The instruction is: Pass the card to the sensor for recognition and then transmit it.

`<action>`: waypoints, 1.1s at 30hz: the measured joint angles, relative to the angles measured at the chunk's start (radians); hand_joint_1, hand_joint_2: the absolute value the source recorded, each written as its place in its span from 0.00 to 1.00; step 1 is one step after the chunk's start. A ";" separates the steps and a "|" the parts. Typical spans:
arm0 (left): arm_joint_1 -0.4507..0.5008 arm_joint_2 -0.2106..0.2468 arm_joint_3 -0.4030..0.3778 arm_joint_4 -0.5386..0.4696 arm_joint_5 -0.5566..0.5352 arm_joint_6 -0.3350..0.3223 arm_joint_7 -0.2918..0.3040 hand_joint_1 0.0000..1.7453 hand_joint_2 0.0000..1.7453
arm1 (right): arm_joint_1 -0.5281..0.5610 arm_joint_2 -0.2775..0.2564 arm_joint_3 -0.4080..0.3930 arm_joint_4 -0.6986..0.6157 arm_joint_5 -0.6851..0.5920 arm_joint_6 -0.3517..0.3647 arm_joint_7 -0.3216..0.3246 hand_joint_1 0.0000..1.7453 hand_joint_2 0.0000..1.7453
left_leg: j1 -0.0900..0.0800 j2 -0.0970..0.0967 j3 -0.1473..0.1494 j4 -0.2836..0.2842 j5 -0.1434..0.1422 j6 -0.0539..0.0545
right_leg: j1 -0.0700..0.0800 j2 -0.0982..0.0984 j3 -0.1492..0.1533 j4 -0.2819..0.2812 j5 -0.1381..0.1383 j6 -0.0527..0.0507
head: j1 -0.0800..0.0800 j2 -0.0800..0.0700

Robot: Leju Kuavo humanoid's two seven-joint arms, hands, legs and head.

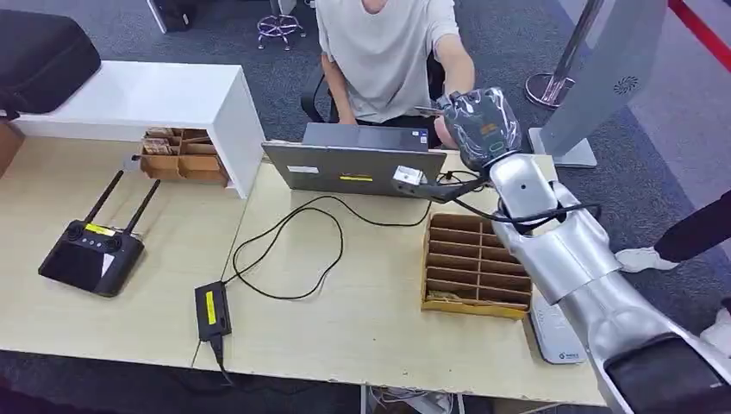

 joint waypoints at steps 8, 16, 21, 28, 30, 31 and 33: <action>0.000 0.000 0.004 0.000 0.003 0.000 0.000 0.00 1.00 | -0.004 0.006 0.009 0.008 0.000 0.000 0.000 1.00 1.00 | 0.000 0.000 0.000 0.000 0.000 0.000 | 0.000 0.000 0.000 0.000 0.000 0.000 | 0.000 0.000; 0.000 0.000 0.004 0.000 0.006 0.000 0.000 0.00 1.00 | -0.007 0.007 0.011 0.010 0.000 0.000 0.000 1.00 1.00 | 0.000 0.000 0.000 0.000 0.000 0.000 | 0.000 0.000 0.000 0.000 0.000 0.000 | 0.000 0.000; 0.000 0.000 0.004 0.000 0.008 0.000 0.000 0.00 1.00 | -0.009 0.011 0.013 0.014 0.000 0.000 0.000 0.98 1.00 | 0.000 0.000 0.000 0.000 0.000 0.000 | 0.000 0.000 0.000 0.000 0.000 0.000 | 0.000 0.000; 0.002 -0.002 0.004 0.000 0.012 0.000 -0.019 0.00 1.00 | -0.010 0.013 0.015 0.015 -0.006 0.000 -0.001 0.97 1.00 | 0.000 0.000 0.000 0.000 0.000 0.000 | 0.000 0.000 0.000 0.000 0.000 0.000 | 0.000 0.000; 0.004 -0.003 0.005 0.000 0.012 0.000 -0.024 0.00 1.00 | -0.010 0.013 0.015 0.016 -0.010 0.000 -0.002 0.97 1.00 | 0.000 0.000 0.000 0.000 0.000 0.000 | 0.000 0.000 0.000 0.000 0.000 0.000 | 0.000 0.000; 0.005 -0.003 0.005 0.000 0.013 0.000 -0.024 0.00 1.00 | -0.010 0.013 0.015 0.016 -0.011 0.000 -0.003 0.97 1.00 | 0.000 0.000 0.000 0.000 0.000 0.000 | 0.000 0.000 0.000 0.000 0.000 0.000 | 0.000 0.000; 0.005 -0.003 0.006 0.000 0.018 0.000 -0.024 0.00 1.00 | -0.009 0.013 0.016 0.016 -0.012 0.000 -0.004 0.97 1.00 | 0.000 0.000 0.000 0.000 0.000 0.000 | 0.000 0.000 0.000 0.000 0.000 0.000 | 0.000 0.000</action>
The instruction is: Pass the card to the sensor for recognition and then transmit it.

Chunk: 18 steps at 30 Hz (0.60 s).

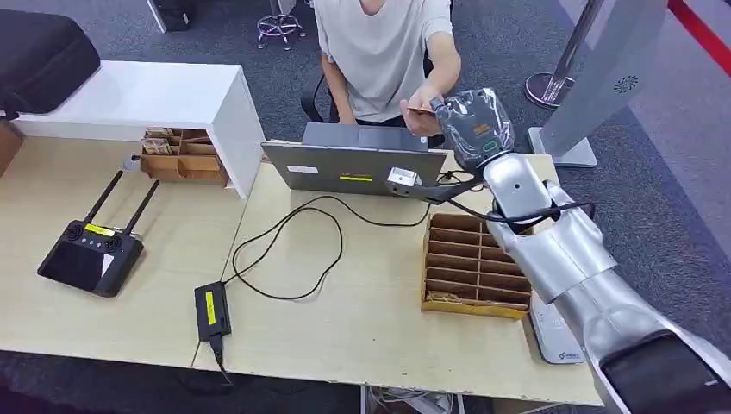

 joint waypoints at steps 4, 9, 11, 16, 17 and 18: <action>0.000 0.003 0.013 0.000 0.013 0.000 0.005 0.00 1.00 | -0.001 0.000 0.008 0.000 -0.003 0.002 -0.010 0.97 1.00 | 0.000 0.000 0.000 0.000 0.000 0.000 | 0.000 0.000 0.000 0.000 0.000 0.000 | 0.000 0.000; 0.009 -0.001 0.018 0.000 0.007 0.000 0.004 0.00 1.00 | -0.001 -0.002 0.012 0.000 -0.006 0.001 -0.006 0.97 1.00 | 0.000 0.000 0.000 0.000 0.000 0.000 | 0.000 0.000 -0.001 0.000 0.000 0.000 | 0.000 0.000; 0.010 -0.002 0.018 0.000 -0.002 0.000 0.004 0.00 1.00 | 0.000 -0.010 0.012 0.000 -0.008 0.000 -0.002 0.97 1.00 | 0.000 0.000 0.000 0.000 0.000 0.000 | 0.000 0.000 0.000 0.000 0.000 0.000 | 0.000 0.000; 0.011 -0.002 0.017 0.000 -0.032 0.000 0.012 0.00 1.00 | 0.015 -0.052 0.011 -0.014 -0.013 0.000 0.004 0.97 1.00 | 0.000 0.000 0.000 0.000 0.000 0.000 | 0.000 0.000 0.000 -0.001 0.000 0.000 | 0.000 0.000; 0.011 0.001 0.014 0.000 -0.043 0.000 0.009 0.00 1.00 | 0.025 -0.070 0.008 -0.025 -0.016 -0.002 0.005 0.97 1.00 | 0.000 -0.001 0.000 0.001 0.000 0.000 | 0.000 -0.002 0.000 -0.001 0.000 0.000 | 0.000 0.000; 0.015 0.003 0.011 0.000 -0.051 0.000 0.004 0.00 1.00 | 0.036 -0.087 0.005 -0.037 -0.019 -0.002 0.005 0.97 1.00 | 0.000 -0.002 0.000 0.001 0.000 0.000 | 0.000 -0.002 0.001 -0.001 0.000 0.000 | 0.000 0.000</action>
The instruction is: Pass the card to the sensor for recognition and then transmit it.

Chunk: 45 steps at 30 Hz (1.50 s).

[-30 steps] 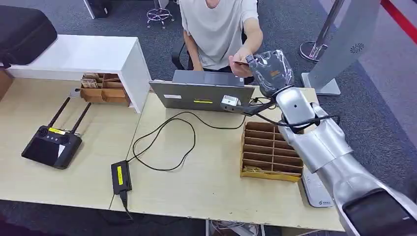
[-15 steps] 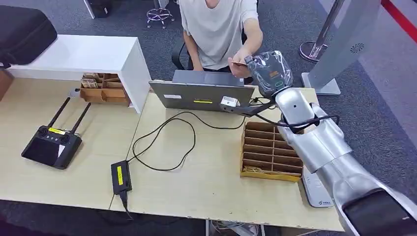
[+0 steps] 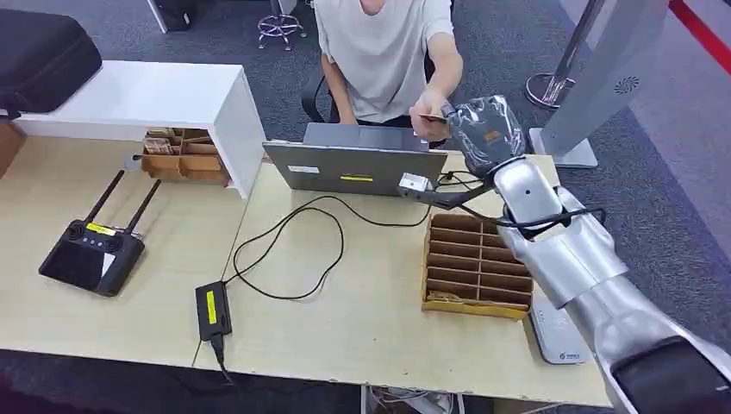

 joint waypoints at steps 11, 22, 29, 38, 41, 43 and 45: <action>0.012 0.024 -0.040 0.000 -0.030 0.014 -0.024 0.00 1.00 | 0.085 -0.133 -0.048 -0.105 -0.008 0.000 0.006 0.97 1.00 | -0.001 0.001 0.000 0.000 -0.001 0.001 | 0.000 -0.001 0.000 0.000 0.000 0.001 | 0.000 0.000; 0.011 0.033 -0.064 0.000 -0.049 0.014 -0.024 0.00 1.00 | 0.132 -0.204 -0.072 -0.156 -0.019 0.002 -0.003 0.00 1.00 | -0.001 -0.001 -0.001 0.000 -0.001 0.001 | 0.000 -0.003 0.000 0.000 -0.001 0.001 | 0.000 0.000; 0.011 0.034 -0.068 0.000 -0.042 0.014 -0.033 0.00 1.00 | 0.138 -0.211 -0.086 -0.165 -0.019 0.001 -0.015 0.00 1.00 | -0.001 -0.001 -0.001 0.000 -0.001 0.001 | 0.000 -0.003 0.000 0.000 -0.001 0.001 | 0.000 0.000; 0.012 0.038 -0.068 0.000 -0.040 0.014 -0.033 0.00 1.00 | 0.143 -0.222 -0.092 -0.167 -0.022 0.000 -0.017 0.00 1.00 | -0.001 -0.001 -0.001 0.000 -0.001 0.001 | 0.000 -0.003 0.000 0.000 -0.001 0.001 | 0.000 0.000; 0.012 0.038 -0.068 0.000 -0.038 0.014 -0.033 0.00 1.00 | 0.145 -0.225 -0.092 -0.173 -0.022 0.000 -0.019 0.00 1.00 | -0.001 -0.001 -0.001 0.000 -0.001 0.001 | 0.000 -0.003 0.000 0.000 -0.001 0.001 | 0.000 0.000; 0.012 0.038 -0.068 0.000 -0.038 0.014 -0.033 0.00 1.00 | 0.145 -0.226 -0.092 -0.175 -0.022 0.000 -0.019 0.00 1.00 | -0.001 -0.001 -0.001 0.000 -0.001 0.001 | 0.000 -0.003 0.000 0.000 -0.001 0.001 | 0.000 0.000; 0.012 0.038 -0.068 0.000 -0.037 0.014 -0.033 0.00 1.00 | 0.145 -0.227 -0.092 -0.175 -0.022 0.000 -0.019 0.00 1.00 | -0.001 -0.001 -0.001 0.000 -0.001 0.001 | 0.000 -0.003 0.000 0.000 -0.001 0.001 | 0.000 0.000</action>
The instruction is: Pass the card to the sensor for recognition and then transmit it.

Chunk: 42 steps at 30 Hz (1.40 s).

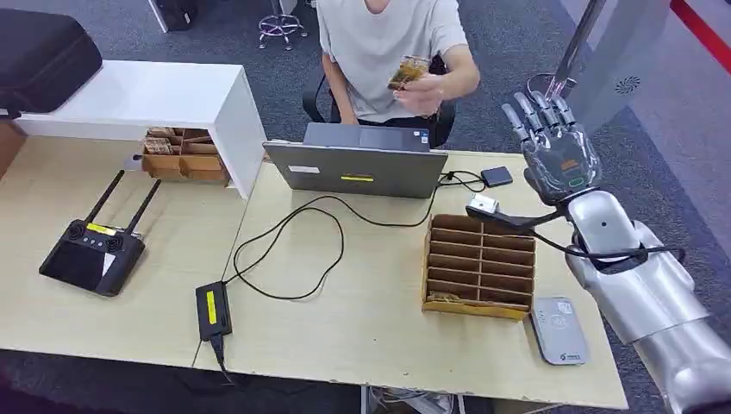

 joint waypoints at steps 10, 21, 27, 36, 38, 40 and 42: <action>0.000 0.000 0.000 0.000 0.000 0.000 0.000 0.00 1.00 | 0.001 -0.002 0.000 0.000 0.000 0.000 0.000 0.00 1.00 | 0.000 0.000 0.000 0.000 0.000 0.000 | 0.000 0.000 0.000 0.000 0.000 0.000 | 0.000 0.000; 0.000 0.000 0.002 0.000 0.013 0.000 0.001 0.00 1.00 | 0.007 -0.059 -0.002 -0.022 0.000 0.043 0.003 0.00 1.00 | 0.000 -0.001 0.000 0.000 0.000 0.000 | 0.000 -0.001 0.000 0.000 0.000 0.000 | 0.000 0.000; 0.001 -0.005 0.003 0.000 0.032 0.021 0.009 0.00 1.00 | 0.092 -0.203 -0.035 -0.139 -0.040 0.063 0.020 0.00 1.00 | 0.000 -0.003 -0.001 0.001 -0.002 0.002 | 0.000 -0.003 0.000 -0.001 -0.001 0.001 | 0.000 0.000; 0.016 -0.005 0.004 0.000 0.052 0.072 0.020 0.00 1.00 | 0.272 -0.392 -0.194 -0.309 -0.088 0.072 0.032 0.00 1.00 | -0.001 -0.003 -0.001 0.001 -0.003 0.003 | -0.001 -0.003 0.000 -0.001 -0.002 0.002 | 0.000 0.000; 0.017 -0.006 0.004 0.000 0.056 0.079 0.020 0.00 1.00 | 0.307 -0.417 -0.226 -0.332 -0.091 0.075 0.032 0.00 1.00 | -0.001 -0.003 -0.001 0.000 -0.003 0.003 | -0.001 -0.003 0.000 -0.001 -0.002 0.003 | 0.000 0.000; 0.017 -0.006 0.004 0.000 0.059 0.079 0.020 0.00 1.00 | 0.339 -0.439 -0.259 -0.357 -0.097 0.075 0.032 0.00 1.00 | -0.001 -0.002 -0.001 0.000 -0.003 0.003 | -0.001 -0.003 0.000 -0.001 -0.002 0.003 | 0.000 0.000; 0.017 -0.006 0.005 0.000 0.069 0.079 0.018 0.00 1.00 | 0.369 -0.459 -0.287 -0.385 -0.106 0.076 0.022 0.00 1.00 | -0.001 -0.003 -0.003 0.000 -0.003 0.003 | -0.001 -0.003 0.002 -0.001 -0.002 0.003 | 0.000 0.000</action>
